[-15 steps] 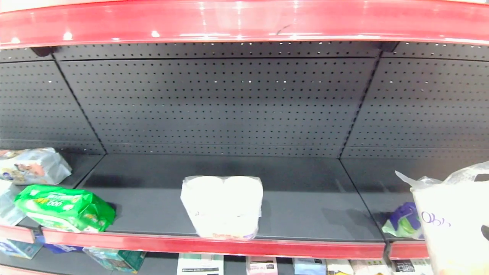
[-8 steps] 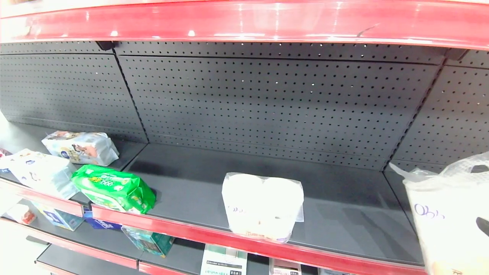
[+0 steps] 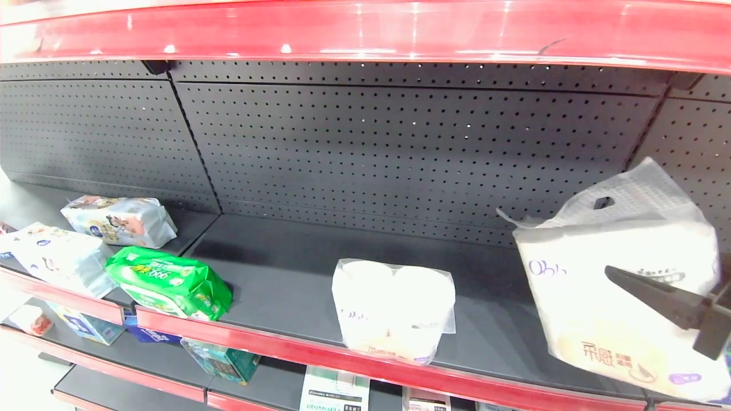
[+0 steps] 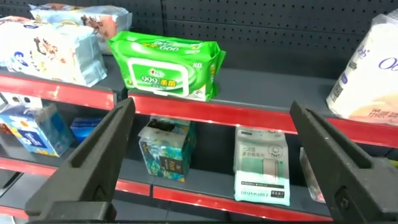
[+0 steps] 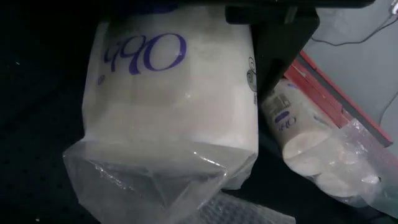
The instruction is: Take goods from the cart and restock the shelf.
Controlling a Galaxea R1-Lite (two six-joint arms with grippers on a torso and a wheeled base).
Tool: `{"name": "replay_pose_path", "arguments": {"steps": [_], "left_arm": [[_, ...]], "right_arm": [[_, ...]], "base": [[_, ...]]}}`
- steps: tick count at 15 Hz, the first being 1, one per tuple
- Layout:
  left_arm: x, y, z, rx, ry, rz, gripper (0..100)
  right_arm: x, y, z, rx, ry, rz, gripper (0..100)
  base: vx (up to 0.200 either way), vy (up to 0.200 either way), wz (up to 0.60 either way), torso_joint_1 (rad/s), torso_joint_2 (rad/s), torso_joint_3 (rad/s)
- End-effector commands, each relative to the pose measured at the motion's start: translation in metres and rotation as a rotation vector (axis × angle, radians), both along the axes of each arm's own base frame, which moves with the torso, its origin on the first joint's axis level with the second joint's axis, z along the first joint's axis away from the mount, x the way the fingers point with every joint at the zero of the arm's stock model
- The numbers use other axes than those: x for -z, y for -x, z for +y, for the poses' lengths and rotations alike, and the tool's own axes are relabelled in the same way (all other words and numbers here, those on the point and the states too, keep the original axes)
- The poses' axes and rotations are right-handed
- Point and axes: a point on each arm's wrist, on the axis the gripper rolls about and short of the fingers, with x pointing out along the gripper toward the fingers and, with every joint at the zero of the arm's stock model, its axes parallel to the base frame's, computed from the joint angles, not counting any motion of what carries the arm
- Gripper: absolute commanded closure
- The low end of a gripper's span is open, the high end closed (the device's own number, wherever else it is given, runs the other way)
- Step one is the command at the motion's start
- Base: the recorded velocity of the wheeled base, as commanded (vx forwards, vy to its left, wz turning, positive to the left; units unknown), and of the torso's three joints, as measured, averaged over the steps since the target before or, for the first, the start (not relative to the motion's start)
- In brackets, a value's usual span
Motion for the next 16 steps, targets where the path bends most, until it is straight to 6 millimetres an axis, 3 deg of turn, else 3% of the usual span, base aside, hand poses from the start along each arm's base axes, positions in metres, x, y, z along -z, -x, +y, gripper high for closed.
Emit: {"name": "replay_pose_path", "arguments": {"steps": [1,6,11,16], "left_arm": [[0.000,0.000,0.000,0.000,0.000,0.000,0],[0.000,0.000,0.000,0.000,0.000,0.000,0],[0.000,0.000,0.000,0.000,0.000,0.000,0],[0.000,0.000,0.000,0.000,0.000,0.000,0]], "right_arm": [[0.025,-0.050,0.011,-0.072,-0.012,0.105,100],[0.052,-0.110,0.025,-0.182,-0.042,0.070,100],[0.055,-0.154,0.039,-0.286,-0.075,0.010,100],[0.069,-0.197,0.073,-0.411,-0.094,-0.082,100]], "base": [[0.000,0.000,0.00,0.000,0.00,0.000],[0.000,0.000,0.00,0.000,0.00,0.000],[0.000,0.000,0.00,0.000,0.00,0.000],[0.000,0.000,0.00,0.000,0.00,0.000]]}}
